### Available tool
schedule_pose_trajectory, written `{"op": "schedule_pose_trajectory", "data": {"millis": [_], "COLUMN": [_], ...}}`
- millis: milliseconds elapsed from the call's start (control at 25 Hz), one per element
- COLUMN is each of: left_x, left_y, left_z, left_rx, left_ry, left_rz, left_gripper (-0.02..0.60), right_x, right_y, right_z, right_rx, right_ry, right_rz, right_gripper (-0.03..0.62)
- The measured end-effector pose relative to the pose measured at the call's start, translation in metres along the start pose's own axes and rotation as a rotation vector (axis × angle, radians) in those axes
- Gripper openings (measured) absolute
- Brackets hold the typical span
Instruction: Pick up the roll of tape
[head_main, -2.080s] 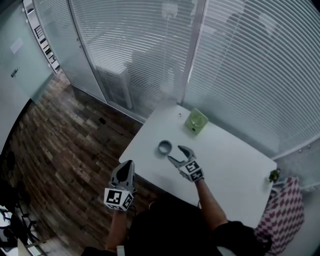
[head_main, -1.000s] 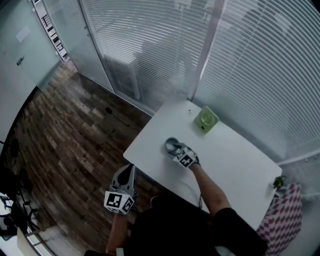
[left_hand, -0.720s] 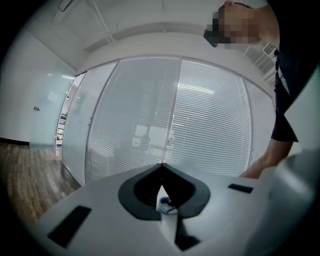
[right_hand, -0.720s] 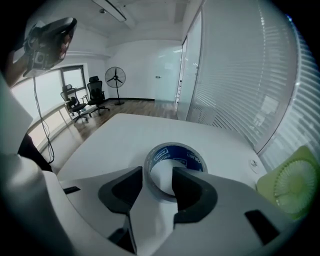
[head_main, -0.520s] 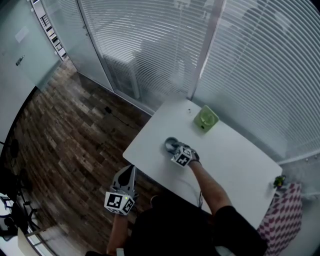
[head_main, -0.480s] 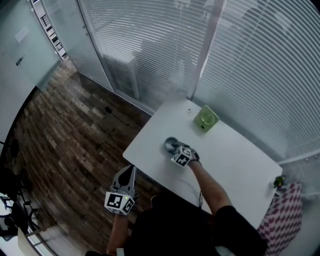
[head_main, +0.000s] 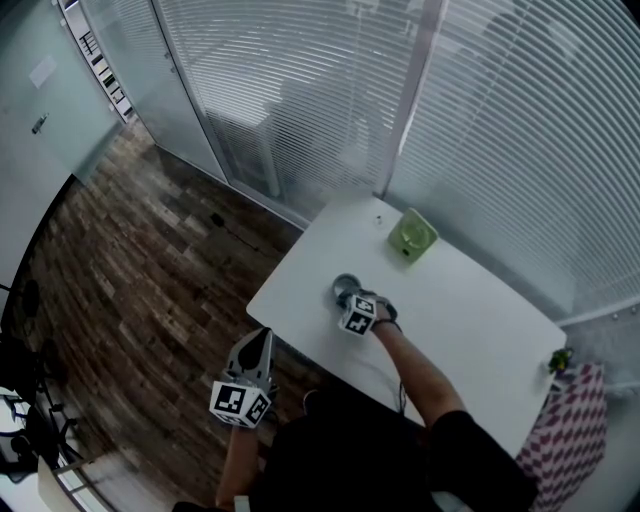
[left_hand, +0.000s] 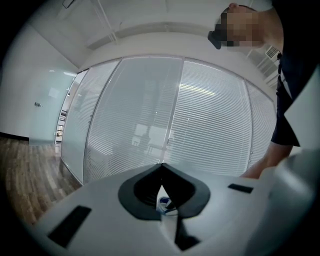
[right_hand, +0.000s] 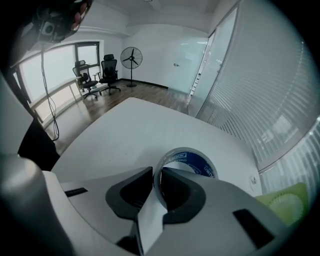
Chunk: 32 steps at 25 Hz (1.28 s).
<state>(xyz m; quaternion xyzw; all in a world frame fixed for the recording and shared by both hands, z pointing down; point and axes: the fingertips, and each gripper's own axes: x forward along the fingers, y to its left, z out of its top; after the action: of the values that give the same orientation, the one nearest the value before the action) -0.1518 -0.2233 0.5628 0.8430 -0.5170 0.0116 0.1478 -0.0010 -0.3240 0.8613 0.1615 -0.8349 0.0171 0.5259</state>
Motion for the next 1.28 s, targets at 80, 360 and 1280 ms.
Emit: {"op": "schedule_pose_trajectory", "data": {"millis": [80, 360, 1280], "left_x": [0.001, 0.001, 0.029], "left_y": [0.001, -0.002, 0.021], "left_z": [0.0, -0.002, 0.034], "left_rx": [-0.006, -0.016, 0.08], "left_ry": [-0.002, -0.011, -0.108], "left_rz": [0.002, -0.01, 0.01], "left_gripper": [0.006, 0.006, 0.006], "right_x": [-0.002, -0.015, -0.18], "right_y": [-0.003, -0.011, -0.067], "right_z": [0.0, -0.005, 0.027], "right_rx": [0.054, 0.156, 0.45], "right_ry": [-0.019, -0.047, -0.52], "right_rz": [0.01, -0.028, -0.421], "right_gripper": [0.054, 0.048, 0.048]}}
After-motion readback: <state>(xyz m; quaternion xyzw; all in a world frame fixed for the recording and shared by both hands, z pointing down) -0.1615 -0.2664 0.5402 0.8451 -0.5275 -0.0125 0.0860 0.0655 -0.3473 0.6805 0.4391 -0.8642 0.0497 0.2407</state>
